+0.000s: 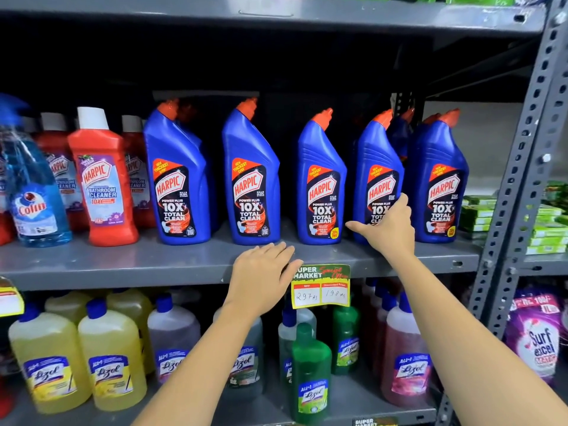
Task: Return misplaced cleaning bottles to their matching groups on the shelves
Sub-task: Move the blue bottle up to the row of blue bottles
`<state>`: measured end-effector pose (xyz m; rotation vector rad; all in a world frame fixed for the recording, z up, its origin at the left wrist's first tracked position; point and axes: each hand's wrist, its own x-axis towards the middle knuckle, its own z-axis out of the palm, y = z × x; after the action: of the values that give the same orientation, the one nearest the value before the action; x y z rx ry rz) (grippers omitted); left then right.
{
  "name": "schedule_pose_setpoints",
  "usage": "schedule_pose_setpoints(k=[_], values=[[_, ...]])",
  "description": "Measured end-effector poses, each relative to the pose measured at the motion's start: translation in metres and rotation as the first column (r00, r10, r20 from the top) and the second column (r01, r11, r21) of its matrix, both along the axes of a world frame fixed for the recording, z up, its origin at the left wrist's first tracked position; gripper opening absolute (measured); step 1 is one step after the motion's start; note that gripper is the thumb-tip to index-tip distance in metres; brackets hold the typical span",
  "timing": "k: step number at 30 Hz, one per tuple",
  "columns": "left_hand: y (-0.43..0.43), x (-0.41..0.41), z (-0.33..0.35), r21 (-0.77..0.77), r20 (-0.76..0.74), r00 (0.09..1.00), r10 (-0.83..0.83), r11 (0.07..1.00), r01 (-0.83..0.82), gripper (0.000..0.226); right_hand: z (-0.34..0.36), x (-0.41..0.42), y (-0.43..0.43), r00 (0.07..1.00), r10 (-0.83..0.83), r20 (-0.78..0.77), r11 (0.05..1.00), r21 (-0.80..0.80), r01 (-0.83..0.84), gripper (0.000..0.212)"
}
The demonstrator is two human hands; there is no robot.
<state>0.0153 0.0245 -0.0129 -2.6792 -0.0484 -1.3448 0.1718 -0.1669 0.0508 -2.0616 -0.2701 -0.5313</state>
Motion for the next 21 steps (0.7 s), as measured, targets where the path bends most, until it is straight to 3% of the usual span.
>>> schedule_pose_setpoints(k=[8, 21], values=[[-0.001, -0.001, 0.0, -0.007, -0.001, 1.0, 0.006, 1.0, -0.006, 0.045, -0.002, 0.013, -0.007, 0.994, 0.099, -0.052, 0.995, 0.029, -0.098, 0.125], [-0.004, -0.003, 0.003, -0.038, -0.04, 0.999, 0.009, 0.999, -0.011, 0.05, -0.008, 0.011, -0.002, 1.0, 0.023, 0.003, 0.999, 0.043, -0.023, 0.126]])
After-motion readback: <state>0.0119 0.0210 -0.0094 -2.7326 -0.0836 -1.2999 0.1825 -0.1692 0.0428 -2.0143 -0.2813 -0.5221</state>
